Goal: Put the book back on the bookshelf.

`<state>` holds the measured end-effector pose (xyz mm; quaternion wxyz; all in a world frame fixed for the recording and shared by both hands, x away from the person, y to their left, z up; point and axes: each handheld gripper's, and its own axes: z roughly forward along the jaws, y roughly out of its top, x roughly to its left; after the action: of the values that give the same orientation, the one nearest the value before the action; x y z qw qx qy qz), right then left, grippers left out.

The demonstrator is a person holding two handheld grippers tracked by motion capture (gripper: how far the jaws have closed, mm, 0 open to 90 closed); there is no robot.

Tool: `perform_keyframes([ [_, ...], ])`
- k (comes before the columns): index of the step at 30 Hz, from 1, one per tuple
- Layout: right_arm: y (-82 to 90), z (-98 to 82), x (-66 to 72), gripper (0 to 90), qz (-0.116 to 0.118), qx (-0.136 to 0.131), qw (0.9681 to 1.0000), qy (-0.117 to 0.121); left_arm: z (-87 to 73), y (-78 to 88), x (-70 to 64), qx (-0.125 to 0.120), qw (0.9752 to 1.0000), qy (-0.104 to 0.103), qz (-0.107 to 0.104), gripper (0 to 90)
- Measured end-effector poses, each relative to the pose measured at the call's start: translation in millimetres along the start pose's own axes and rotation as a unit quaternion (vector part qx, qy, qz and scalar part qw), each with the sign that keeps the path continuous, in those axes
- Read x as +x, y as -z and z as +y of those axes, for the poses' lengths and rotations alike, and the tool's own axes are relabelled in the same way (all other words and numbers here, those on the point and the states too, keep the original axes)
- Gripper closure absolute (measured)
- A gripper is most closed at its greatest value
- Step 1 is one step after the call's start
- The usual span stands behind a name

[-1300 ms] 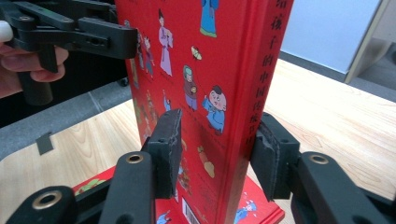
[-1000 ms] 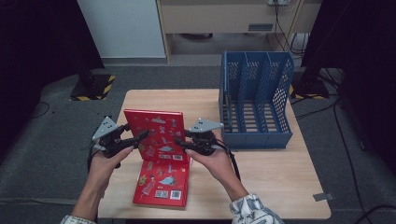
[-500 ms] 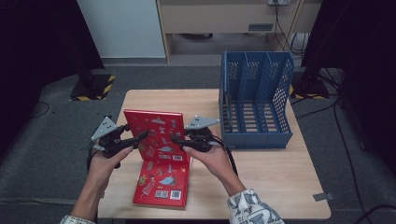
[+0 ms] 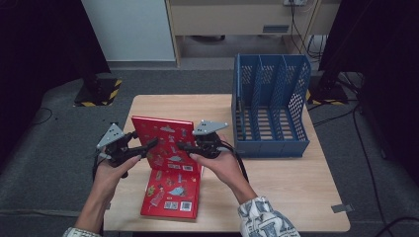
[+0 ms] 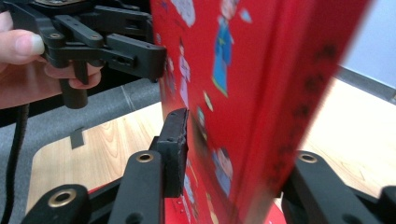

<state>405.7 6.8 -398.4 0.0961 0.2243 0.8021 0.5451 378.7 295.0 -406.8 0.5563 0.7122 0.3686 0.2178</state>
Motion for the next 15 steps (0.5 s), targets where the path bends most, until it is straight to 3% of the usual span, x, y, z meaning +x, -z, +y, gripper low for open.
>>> perform_keyframes([
  [6, -0.3, 1.4, 3.3, 66.5, -0.005, 0.001, 0.9999, 0.01, -3.7, 0.6, -0.3, 0.002, 1.0, -0.001, 0.004, 27.6],
  [10, 2.2, -0.7, 5.4, 70.9, -0.003, -0.004, 1.0, 0.007, -13.2, 2.4, 1.4, 0.002, 0.9999, 0.012, 0.01, 23.4],
  [15, 3.4, -3.1, 7.9, 72.5, -0.004, -0.005, 0.9999, 0.012, -26.4, -1.7, 0.8, 0.011, 0.9997, 0.02, -0.006, 23.5],
])
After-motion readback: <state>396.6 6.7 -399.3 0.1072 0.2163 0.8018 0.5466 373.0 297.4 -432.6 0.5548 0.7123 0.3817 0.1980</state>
